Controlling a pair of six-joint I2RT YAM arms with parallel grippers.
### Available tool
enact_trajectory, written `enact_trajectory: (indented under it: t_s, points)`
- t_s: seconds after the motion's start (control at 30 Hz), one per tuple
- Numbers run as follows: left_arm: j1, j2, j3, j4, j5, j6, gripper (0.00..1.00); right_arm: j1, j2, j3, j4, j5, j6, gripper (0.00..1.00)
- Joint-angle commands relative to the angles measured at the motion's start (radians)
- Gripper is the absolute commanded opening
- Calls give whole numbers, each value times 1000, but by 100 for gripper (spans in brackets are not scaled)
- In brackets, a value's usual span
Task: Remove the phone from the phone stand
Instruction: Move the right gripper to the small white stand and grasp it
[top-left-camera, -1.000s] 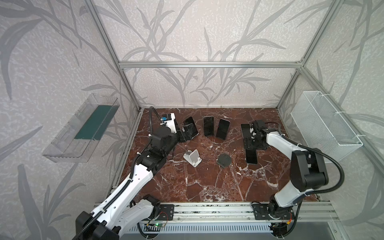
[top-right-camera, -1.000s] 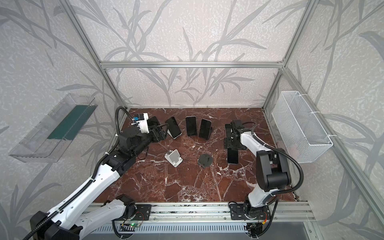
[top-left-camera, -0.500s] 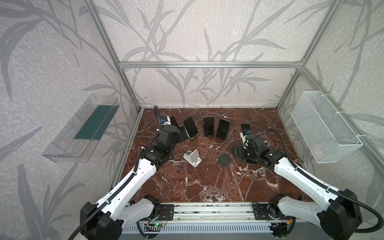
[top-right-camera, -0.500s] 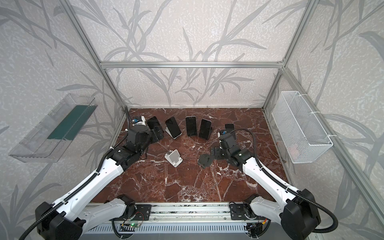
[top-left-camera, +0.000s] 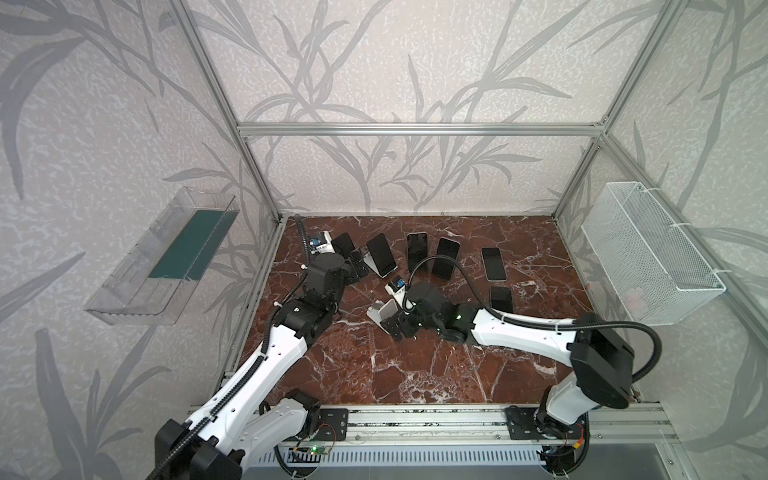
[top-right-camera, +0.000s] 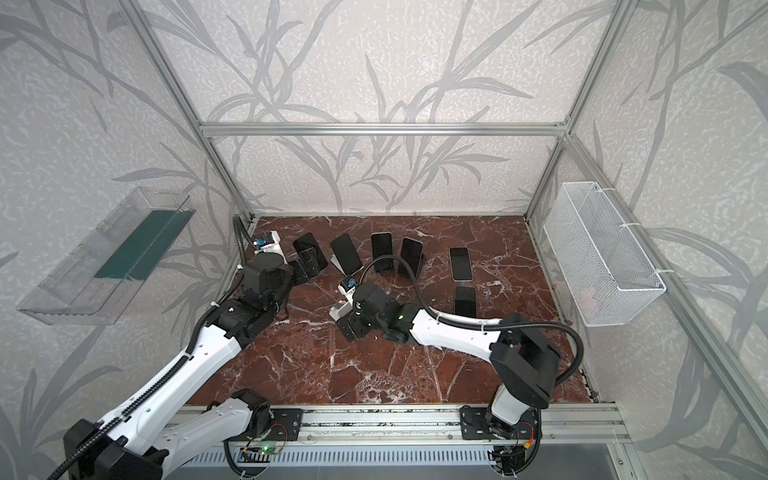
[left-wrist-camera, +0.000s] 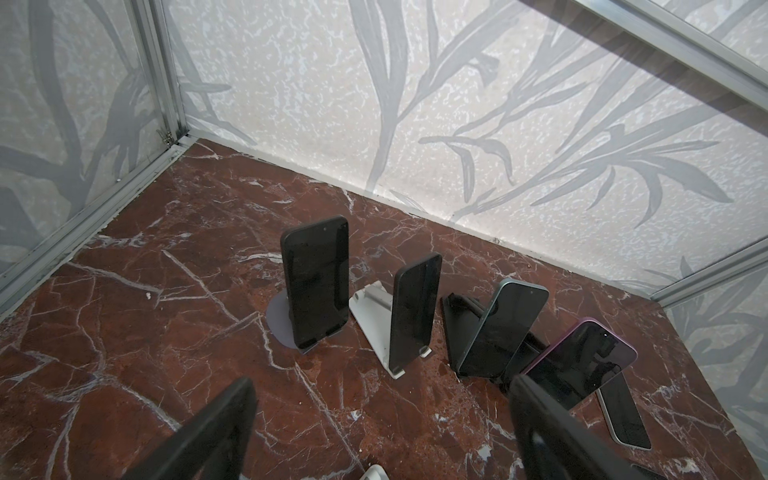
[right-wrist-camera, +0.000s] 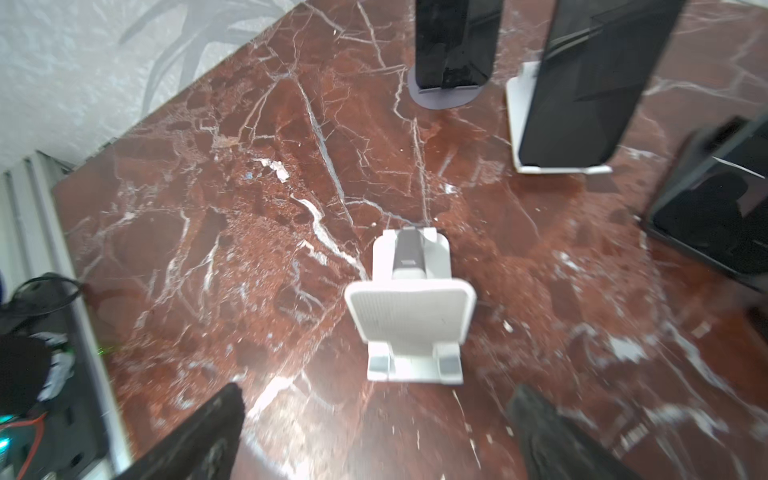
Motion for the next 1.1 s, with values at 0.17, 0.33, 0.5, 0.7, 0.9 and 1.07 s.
enact_trajectory:
  t_s: [0.17, 0.33, 0.5, 0.7, 0.9, 1.07]
  points:
    - [8, -4, -11, 39, 57, -10, 94, -14, 187, 125, 48, 36, 14, 99]
    - [8, -1, -13, 41, 74, -20, 94, -22, 225, 116, 83, 123, 40, 99]
    - [14, 1, -11, 48, 102, -28, 94, -37, 266, 136, 92, 24, 32, 78]
    - [31, -2, -12, 49, 113, -37, 93, -33, 199, 62, 137, 11, 44, 56]
    - [47, 7, -13, 56, 139, -51, 93, -11, 78, 2, 137, 58, 21, 54]
    - [54, 3, -14, 57, 148, -55, 93, -9, -63, -27, 79, 120, 10, 51]
